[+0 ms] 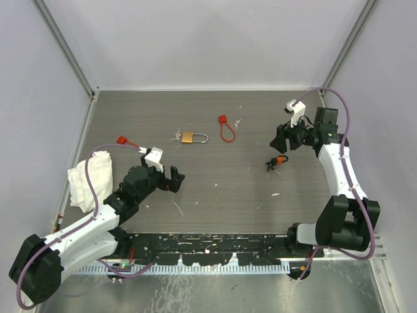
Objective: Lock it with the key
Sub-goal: Pick up the lock from the center of the board.
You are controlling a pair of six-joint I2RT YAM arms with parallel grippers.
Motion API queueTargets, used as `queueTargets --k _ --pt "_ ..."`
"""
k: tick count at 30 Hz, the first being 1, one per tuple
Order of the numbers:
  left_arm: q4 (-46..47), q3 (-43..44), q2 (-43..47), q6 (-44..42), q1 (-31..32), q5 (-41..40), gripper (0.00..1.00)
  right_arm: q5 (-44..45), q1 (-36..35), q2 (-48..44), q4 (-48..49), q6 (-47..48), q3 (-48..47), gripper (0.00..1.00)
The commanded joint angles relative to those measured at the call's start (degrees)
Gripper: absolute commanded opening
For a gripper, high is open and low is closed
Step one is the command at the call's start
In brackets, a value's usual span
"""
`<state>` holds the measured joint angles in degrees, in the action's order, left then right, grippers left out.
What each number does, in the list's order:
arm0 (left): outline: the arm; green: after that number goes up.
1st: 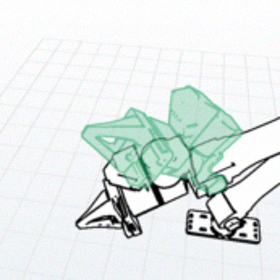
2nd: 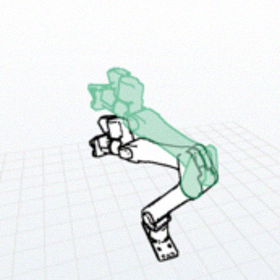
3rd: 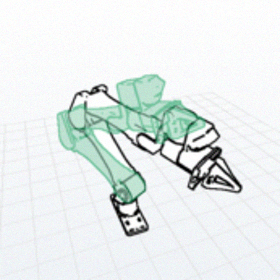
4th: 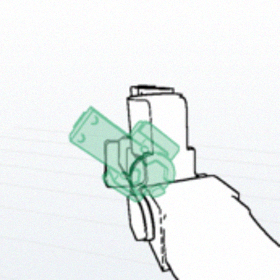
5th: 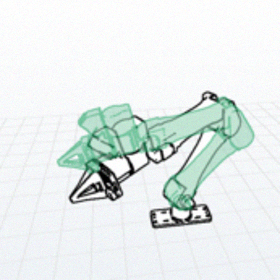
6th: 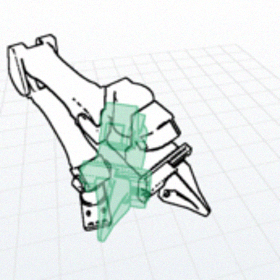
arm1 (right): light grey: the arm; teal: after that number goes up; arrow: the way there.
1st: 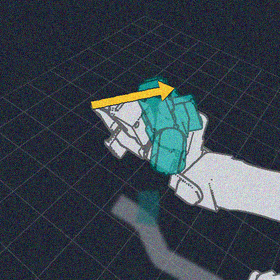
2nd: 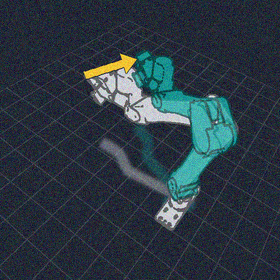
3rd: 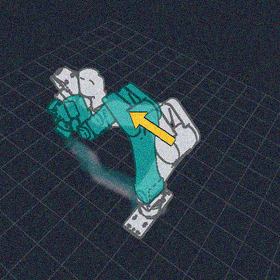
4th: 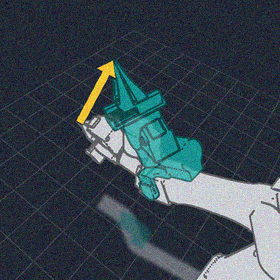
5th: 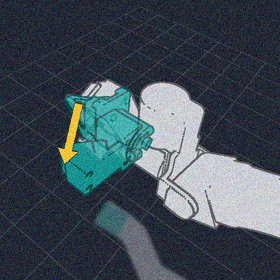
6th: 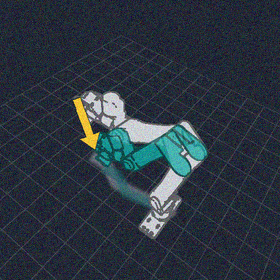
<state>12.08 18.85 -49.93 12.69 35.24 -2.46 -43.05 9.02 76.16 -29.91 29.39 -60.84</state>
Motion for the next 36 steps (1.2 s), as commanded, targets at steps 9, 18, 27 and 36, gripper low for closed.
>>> queueTargets --k 9,18,27,36 --pt "5.88 0.48 -0.81 -0.52 0.26 -1.11 0.98 12.97 2.31 5.22 -3.39 4.53 -2.44 0.72" --pt "6.33 -0.59 0.56 -0.25 0.25 -1.39 0.98 8.91 4.44 8.67 -3.66 2.21 -2.75 0.72" --pt "6.46 -0.66 0.58 -0.23 0.18 -1.49 0.98 0.99 9.25 8.15 0.61 -6.59 -0.85 0.70" --pt "6.45 -0.94 1.09 -0.12 0.24 -1.50 0.98 5.59 9.30 8.31 9.56 -25.20 2.66 0.61"
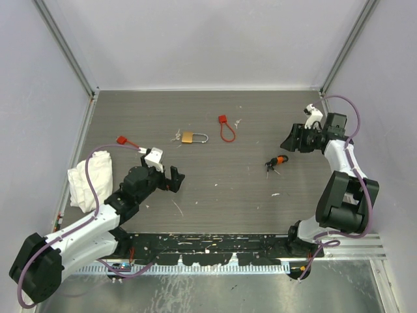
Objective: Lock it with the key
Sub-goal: Pick up the lock from the center of the board.
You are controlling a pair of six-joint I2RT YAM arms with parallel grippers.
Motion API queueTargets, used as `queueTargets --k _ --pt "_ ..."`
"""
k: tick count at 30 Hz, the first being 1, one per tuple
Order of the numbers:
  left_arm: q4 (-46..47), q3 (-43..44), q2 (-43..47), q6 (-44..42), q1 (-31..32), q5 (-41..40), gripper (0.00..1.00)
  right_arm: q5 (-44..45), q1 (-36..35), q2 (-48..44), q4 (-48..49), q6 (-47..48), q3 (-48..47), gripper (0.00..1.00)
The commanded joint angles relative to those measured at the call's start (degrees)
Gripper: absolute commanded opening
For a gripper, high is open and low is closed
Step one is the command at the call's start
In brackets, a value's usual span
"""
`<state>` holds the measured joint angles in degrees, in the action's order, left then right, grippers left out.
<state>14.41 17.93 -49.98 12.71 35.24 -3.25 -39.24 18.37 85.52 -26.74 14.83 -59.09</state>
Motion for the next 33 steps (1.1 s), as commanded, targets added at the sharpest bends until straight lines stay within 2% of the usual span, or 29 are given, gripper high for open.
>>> queueTargets --k 1,6,8,13,14,16,19,24,33 --pt "4.13 -0.07 1.23 -0.14 0.26 -0.75 0.98 2.33 -0.06 -0.93 7.03 -11.99 1.28 0.61" --pt "4.08 -0.09 1.23 -0.10 0.26 -0.86 0.98 3.99 -0.08 -0.73 8.89 -18.30 3.07 0.60" --pt "4.11 -0.09 1.20 -0.14 0.24 -0.95 0.98 5.02 -0.04 -0.70 9.29 -24.23 4.31 0.60" --pt "4.13 0.15 0.84 -0.21 0.24 -0.86 0.98 13.98 -1.52 -3.23 10.32 -33.95 8.69 0.61" --pt "4.00 0.23 0.68 -0.21 0.26 -0.86 0.98 14.23 -1.58 -3.32 10.60 -35.02 9.27 0.63" --pt "3.90 0.49 0.34 -0.17 0.24 -0.82 0.98 14.68 -1.78 -2.59 10.89 -36.35 9.63 0.76" --pt "3.76 0.93 -0.39 -0.16 0.25 -0.93 0.98 13.02 -2.46 0.06 11.24 -37.97 9.68 0.78" --pt "3.69 1.09 -0.71 -0.15 0.26 -0.90 0.98 13.76 -2.88 2.27 13.11 -40.85 10.49 0.77" --pt "3.52 1.43 -1.12 -0.19 0.24 -1.01 0.98 15.52 -2.90 4.86 15.56 -44.54 11.56 0.67"
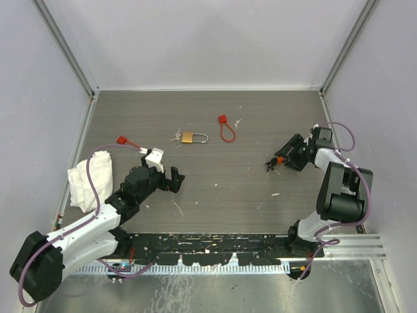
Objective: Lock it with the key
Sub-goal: Pick up the lock from the center of the board.
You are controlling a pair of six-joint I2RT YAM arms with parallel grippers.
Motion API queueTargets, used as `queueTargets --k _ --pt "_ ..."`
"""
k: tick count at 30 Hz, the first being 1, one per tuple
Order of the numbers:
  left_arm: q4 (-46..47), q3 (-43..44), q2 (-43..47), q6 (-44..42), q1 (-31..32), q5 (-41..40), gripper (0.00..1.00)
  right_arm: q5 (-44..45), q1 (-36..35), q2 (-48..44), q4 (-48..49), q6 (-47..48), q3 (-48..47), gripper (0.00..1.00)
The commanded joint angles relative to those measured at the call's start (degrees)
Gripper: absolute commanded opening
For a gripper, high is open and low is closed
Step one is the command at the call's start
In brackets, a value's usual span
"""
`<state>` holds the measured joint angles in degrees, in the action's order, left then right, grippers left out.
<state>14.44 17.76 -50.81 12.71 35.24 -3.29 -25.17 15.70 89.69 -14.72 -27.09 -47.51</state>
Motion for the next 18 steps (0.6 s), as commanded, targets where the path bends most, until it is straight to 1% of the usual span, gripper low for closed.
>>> queueTargets --k 1,5,10,15,18 --pt "3.43 1.66 -0.41 -0.21 0.19 -0.98 0.98 1.32 -0.22 1.18 3.71 -2.79 -0.08 0.65" --pt "3.34 1.74 -0.51 -0.14 0.22 -0.93 0.98 0.08 -0.30 2.08 3.73 -2.53 -0.21 0.54" --pt "3.27 1.83 -0.59 -0.18 0.24 -0.98 0.98 -0.33 -0.73 0.91 3.94 -0.51 -0.12 0.46" --pt "3.23 1.88 -0.65 -0.14 0.24 -0.87 0.98 -1.75 -1.52 0.64 4.07 2.25 -0.17 0.34" --pt "3.23 1.93 -0.69 -0.16 0.24 -0.88 0.98 -3.04 -2.29 0.66 3.94 3.72 -0.43 0.29"
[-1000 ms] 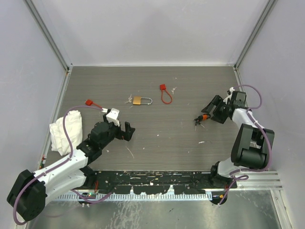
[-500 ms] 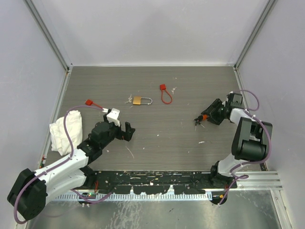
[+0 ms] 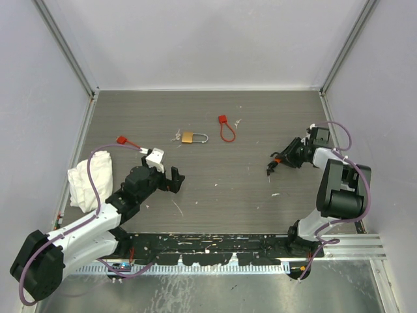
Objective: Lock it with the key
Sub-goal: Pick up the lock from the center of the board.
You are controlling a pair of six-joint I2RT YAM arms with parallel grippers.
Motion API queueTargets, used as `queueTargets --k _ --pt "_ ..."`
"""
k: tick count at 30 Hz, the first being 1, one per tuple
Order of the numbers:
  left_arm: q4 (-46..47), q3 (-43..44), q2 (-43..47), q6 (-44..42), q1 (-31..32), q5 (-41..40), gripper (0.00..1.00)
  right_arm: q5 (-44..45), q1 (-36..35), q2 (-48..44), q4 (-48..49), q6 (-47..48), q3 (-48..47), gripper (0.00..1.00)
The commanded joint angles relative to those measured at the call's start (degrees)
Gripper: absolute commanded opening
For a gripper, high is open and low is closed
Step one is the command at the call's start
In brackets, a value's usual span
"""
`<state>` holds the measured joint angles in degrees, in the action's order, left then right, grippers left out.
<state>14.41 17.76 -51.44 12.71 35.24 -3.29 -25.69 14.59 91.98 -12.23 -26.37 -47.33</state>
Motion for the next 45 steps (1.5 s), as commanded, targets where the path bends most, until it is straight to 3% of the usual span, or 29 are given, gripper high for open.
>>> queueTargets --k 1,7,19,28,35,40,45 --pt "3.25 1.93 0.01 -0.14 0.21 -0.85 0.98 -2.74 -1.60 -1.77 1.42 3.56 -0.68 0.28" --pt "3.18 1.91 -0.06 -0.15 0.24 -0.92 0.98 -2.78 -5.84 -1.78 0.45 8.13 -1.80 0.26" --pt "3.16 1.87 0.08 -0.15 0.25 -1.01 0.98 -8.18 -9.96 2.20 -1.92 11.69 -3.78 0.45" --pt "3.12 1.81 0.07 -0.17 0.22 -1.07 0.98 -9.27 -12.00 4.44 -3.39 13.22 -4.84 0.44" --pt "3.16 1.84 0.11 -0.19 0.22 -1.11 0.98 -12.20 -12.39 5.43 -4.29 14.56 -5.77 0.28" --pt "3.06 1.84 0.21 -0.08 0.21 -1.16 0.98 -17.60 -12.39 4.60 -4.28 17.01 -6.01 0.26" --pt "3.14 1.54 0.62 0.03 0.26 -1.21 0.98 -23.49 -12.30 3.58 -4.24 21.09 -5.69 0.06"
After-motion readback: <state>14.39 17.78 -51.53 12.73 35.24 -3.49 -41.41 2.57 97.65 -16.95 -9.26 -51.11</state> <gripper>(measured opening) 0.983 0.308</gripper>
